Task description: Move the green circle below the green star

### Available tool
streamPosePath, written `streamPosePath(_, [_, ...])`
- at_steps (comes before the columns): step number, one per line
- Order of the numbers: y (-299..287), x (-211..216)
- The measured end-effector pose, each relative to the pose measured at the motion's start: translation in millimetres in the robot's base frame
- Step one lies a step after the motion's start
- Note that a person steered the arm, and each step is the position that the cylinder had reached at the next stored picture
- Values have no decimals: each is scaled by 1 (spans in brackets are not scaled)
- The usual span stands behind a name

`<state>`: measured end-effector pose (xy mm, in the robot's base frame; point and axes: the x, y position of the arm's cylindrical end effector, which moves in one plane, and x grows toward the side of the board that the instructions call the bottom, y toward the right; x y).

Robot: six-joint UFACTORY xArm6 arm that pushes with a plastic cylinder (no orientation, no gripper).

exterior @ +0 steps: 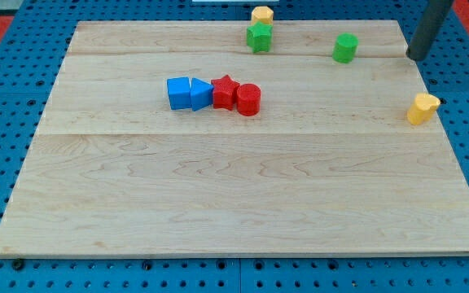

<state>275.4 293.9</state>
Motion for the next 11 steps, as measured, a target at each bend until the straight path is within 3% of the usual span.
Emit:
streamPosePath(2, [-87, -7])
streamPosePath(4, [-91, -15])
streamPosePath(6, [-177, -16])
streamPosePath(9, [-213, -12])
streamPosePath(11, [-207, 34])
